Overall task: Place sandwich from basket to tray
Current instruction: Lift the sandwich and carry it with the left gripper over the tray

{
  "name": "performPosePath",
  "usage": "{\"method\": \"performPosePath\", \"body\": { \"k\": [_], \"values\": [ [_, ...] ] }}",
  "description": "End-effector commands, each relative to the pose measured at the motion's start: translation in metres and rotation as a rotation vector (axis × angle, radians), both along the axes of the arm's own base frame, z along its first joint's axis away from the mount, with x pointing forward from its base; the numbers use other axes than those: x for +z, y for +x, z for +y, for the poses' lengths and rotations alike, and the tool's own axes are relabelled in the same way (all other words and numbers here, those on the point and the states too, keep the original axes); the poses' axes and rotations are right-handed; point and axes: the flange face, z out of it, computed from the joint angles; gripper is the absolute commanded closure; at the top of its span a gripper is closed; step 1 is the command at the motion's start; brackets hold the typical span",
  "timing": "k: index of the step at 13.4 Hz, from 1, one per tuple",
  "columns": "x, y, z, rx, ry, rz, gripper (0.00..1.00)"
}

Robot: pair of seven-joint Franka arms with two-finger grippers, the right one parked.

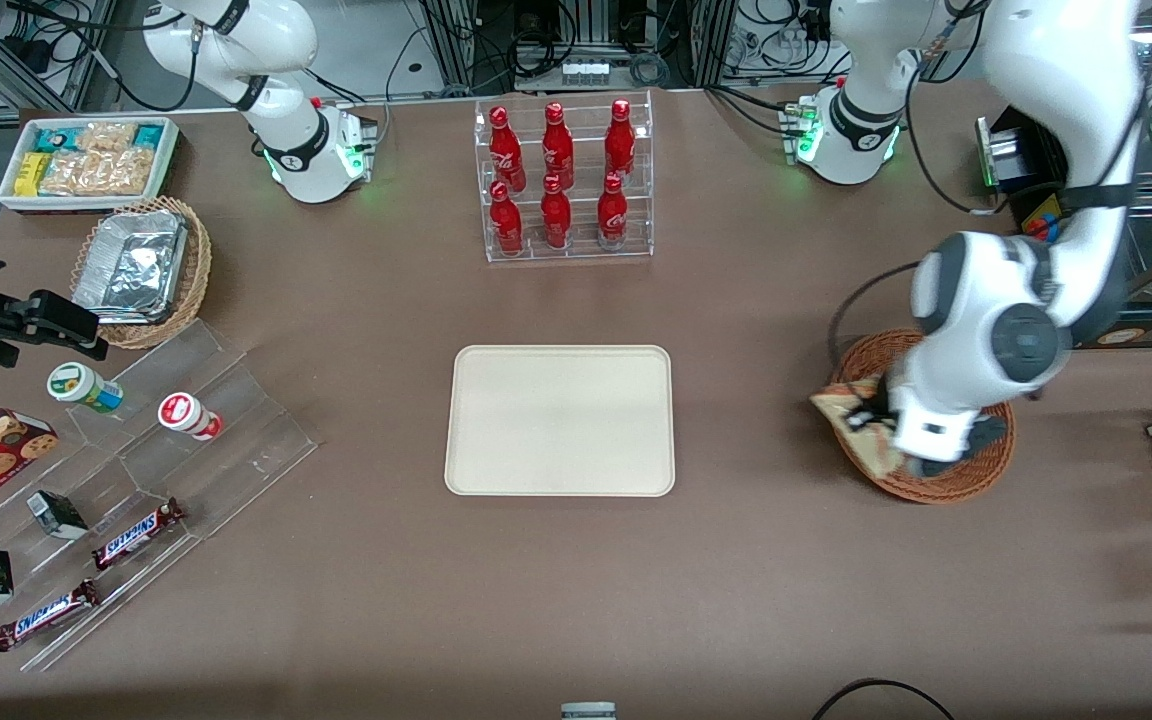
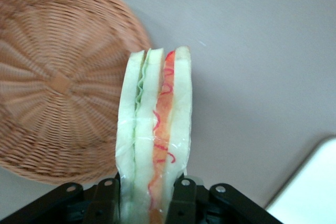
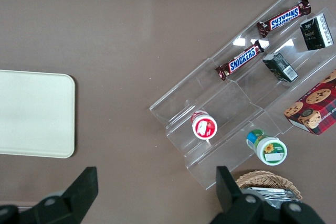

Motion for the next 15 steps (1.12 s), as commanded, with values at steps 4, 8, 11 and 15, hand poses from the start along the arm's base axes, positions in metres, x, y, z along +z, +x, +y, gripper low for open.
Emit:
{"method": "performPosePath", "body": {
  "k": [4,8,11,15],
  "values": [
    [-0.037,0.003,-0.162,-0.224,-0.018,-0.008,0.67],
    [-0.077,-0.014,-0.246,-0.371,-0.035,-0.015,0.67],
    [-0.096,-0.032,-0.275,-0.477,-0.046,-0.012,0.67],
    [-0.116,-0.039,-0.294,-0.508,-0.045,-0.002,0.63]
  ]
}}
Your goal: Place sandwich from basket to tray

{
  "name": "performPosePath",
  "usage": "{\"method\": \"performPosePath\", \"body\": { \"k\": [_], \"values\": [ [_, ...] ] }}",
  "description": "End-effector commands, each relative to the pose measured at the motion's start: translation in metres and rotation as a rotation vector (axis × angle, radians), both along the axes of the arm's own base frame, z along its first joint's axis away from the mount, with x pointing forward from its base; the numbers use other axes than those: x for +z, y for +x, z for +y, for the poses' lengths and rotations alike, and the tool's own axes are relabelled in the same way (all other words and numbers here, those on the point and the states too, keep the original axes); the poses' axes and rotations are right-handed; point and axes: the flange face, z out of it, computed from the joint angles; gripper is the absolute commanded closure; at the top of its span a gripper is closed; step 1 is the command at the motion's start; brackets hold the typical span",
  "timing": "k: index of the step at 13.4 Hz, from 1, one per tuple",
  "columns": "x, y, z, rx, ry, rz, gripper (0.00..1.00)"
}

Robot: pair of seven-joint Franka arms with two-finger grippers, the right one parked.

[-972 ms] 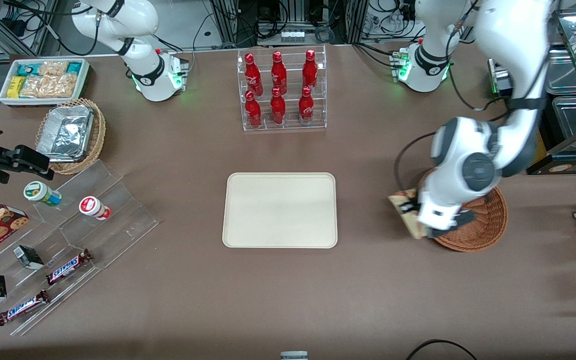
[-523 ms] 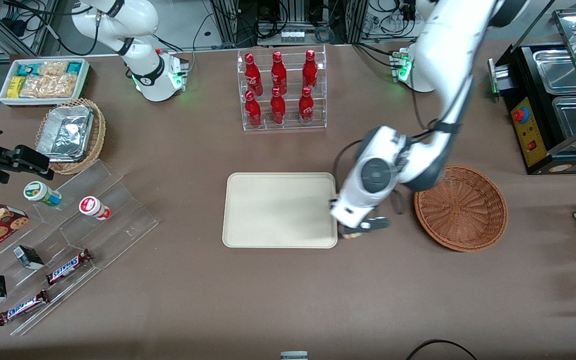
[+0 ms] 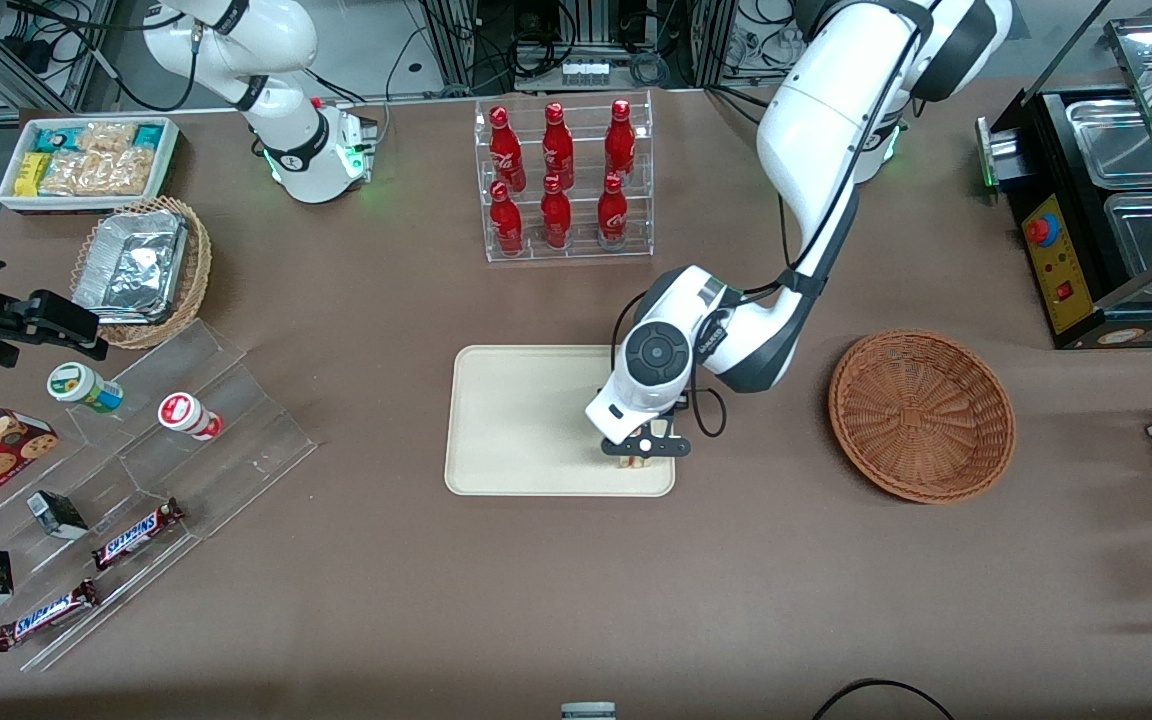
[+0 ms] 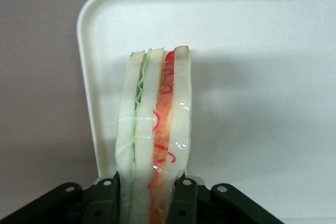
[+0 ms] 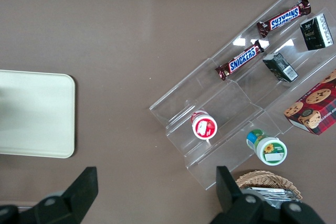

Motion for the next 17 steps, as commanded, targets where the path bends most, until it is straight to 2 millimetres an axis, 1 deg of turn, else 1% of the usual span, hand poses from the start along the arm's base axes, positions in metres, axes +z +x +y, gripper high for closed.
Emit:
{"method": "performPosePath", "body": {
  "k": [1,2,3,4,5,6,7,8,9,10,11,12,13,14,15,17],
  "values": [
    [-0.009,0.006,-0.011,-0.031,0.000,-0.013,0.61],
    [-0.010,0.005,-0.012,-0.038,-0.002,-0.011,0.58],
    [-0.009,0.005,-0.012,-0.037,-0.001,-0.011,0.41],
    [-0.006,0.006,-0.011,-0.030,0.000,-0.015,0.22],
    [0.002,0.009,-0.009,-0.021,-0.002,-0.023,0.12],
    [0.018,0.015,-0.004,-0.002,-0.015,-0.039,0.00],
    [0.035,0.019,0.003,0.010,-0.017,-0.053,0.00],
    [0.059,0.025,0.014,0.042,-0.014,-0.071,0.00],
    [0.086,0.035,0.037,0.085,0.006,-0.070,0.00],
    [0.116,0.040,0.058,0.111,0.022,-0.054,0.00],
    [0.142,0.045,0.084,0.134,0.042,-0.040,0.00],
    [0.163,0.054,0.110,0.162,0.043,-0.042,0.00],
    [0.188,0.061,0.137,0.196,0.040,-0.051,0.00],
    [0.208,0.065,0.162,0.231,0.041,-0.051,0.00],
    [0.228,0.066,0.187,0.267,0.049,-0.043,0.00],
    [0.261,0.056,0.231,0.305,0.073,-0.027,0.00]
  ]
}}
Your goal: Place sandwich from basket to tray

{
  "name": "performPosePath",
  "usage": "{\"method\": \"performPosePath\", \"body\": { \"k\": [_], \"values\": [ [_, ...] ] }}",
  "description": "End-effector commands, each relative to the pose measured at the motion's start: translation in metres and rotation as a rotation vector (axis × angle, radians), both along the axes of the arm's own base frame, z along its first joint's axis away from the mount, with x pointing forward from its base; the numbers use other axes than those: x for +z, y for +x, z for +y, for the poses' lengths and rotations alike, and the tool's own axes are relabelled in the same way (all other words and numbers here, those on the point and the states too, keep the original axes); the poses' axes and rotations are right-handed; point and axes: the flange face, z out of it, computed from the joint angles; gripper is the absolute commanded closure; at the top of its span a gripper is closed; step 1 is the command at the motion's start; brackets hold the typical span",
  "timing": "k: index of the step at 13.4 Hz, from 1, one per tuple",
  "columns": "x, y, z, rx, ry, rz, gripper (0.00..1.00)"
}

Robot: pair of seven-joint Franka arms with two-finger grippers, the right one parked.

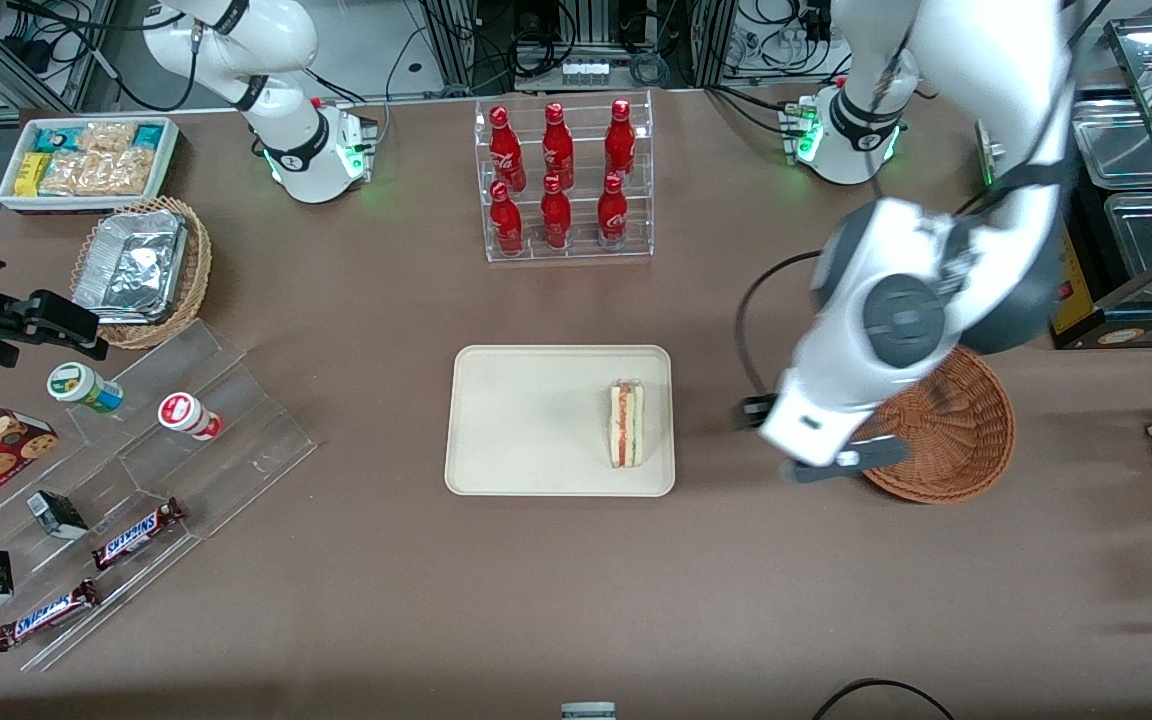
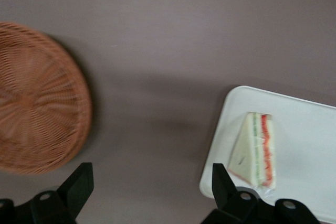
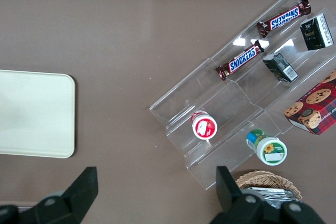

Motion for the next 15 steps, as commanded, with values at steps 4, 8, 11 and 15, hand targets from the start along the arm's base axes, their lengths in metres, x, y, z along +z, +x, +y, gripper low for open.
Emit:
{"method": "performPosePath", "body": {
  "k": [4,8,11,15],
  "values": [
    [0.063,-0.037,0.111,-0.021,0.003,-0.009,0.00],
    [0.123,-0.071,0.147,-0.163,-0.019,-0.004,0.00],
    [0.155,-0.090,0.166,-0.195,-0.023,-0.024,0.00],
    [0.173,-0.097,0.173,-0.185,-0.032,-0.060,0.00]
  ]
}}
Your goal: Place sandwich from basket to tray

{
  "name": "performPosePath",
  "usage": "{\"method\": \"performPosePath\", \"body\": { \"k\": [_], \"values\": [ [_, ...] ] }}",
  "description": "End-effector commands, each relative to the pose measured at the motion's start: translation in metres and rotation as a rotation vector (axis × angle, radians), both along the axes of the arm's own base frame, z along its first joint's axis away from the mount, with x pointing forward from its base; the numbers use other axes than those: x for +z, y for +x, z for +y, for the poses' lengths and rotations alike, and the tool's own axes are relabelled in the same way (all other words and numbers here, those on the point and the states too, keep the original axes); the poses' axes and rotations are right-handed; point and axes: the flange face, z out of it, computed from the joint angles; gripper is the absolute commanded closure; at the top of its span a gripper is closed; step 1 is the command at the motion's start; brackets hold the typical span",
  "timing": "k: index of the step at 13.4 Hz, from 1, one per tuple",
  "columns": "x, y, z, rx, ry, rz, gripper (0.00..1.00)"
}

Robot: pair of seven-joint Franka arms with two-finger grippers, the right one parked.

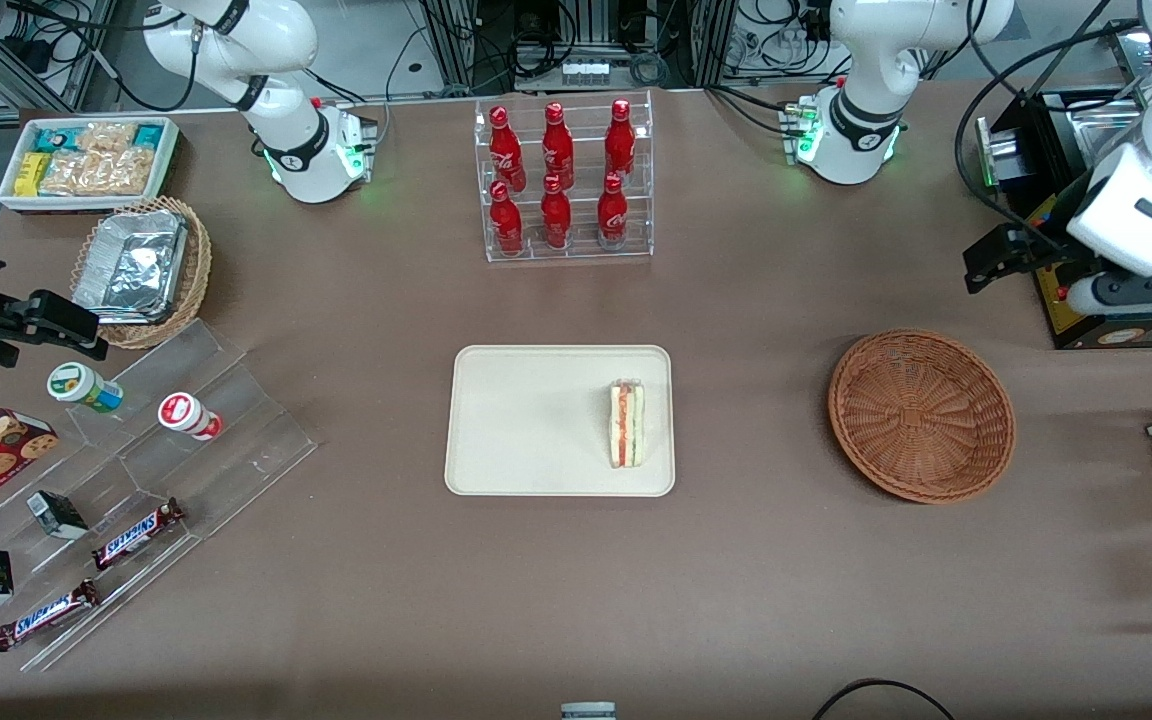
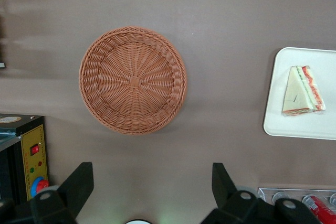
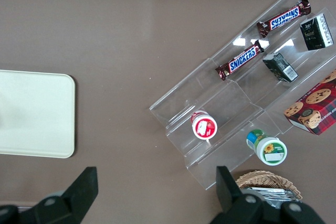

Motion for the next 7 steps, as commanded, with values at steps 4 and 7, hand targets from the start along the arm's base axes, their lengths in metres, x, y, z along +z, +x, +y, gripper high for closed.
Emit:
{"method": "performPosePath", "body": {
  "k": [4,7],
  "values": [
    [0.0075,-0.0063,0.0120,0.002,-0.015,-0.038,0.00],
    [0.0068,-0.0066,0.0155,0.009,-0.013,-0.036,0.00]
  ]
}}
